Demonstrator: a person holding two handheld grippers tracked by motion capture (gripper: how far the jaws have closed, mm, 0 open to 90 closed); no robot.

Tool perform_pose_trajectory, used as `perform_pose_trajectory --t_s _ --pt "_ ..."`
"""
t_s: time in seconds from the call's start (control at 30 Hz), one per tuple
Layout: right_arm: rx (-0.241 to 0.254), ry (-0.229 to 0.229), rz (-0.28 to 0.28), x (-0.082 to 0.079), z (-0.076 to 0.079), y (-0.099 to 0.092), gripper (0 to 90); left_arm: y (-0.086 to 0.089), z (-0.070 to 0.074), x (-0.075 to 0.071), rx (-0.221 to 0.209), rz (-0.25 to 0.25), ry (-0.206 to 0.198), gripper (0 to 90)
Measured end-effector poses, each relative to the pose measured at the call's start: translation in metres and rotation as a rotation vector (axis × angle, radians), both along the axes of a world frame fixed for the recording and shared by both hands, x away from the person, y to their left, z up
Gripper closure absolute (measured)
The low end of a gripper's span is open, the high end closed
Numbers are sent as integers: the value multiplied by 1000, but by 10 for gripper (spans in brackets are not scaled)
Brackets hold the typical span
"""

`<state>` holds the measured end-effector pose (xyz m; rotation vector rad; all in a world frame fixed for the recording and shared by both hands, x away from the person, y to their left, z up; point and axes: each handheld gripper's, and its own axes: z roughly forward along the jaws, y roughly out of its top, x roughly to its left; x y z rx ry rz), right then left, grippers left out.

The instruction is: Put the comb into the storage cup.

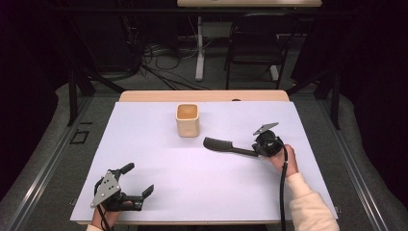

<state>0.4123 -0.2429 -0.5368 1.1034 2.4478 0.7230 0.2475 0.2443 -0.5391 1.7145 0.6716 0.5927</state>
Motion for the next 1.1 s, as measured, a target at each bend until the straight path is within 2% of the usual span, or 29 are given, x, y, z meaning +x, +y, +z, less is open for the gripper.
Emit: perform_pose_trajectory --t_s 0.43,0.7,0.87,0.9,1.0,1.1 --pt "8 17 17 -3 2 2 900 0 0 0 1 2 2 6" --pt "-1 42 22 -4 2 3 900 0 0 0 3 2 2 6" --pt "4 17 23 -4 5 2 857 0 0 0 4 1 1 6" --pt "19 1 25 -5 9 0 840 0 0 0 3 2 2 7" --pt "24 -7 27 -7 14 0 814 0 0 0 2 2 2 7" --pt "42 -27 41 -10 23 1 743 0 0 0 2 1 3 7"
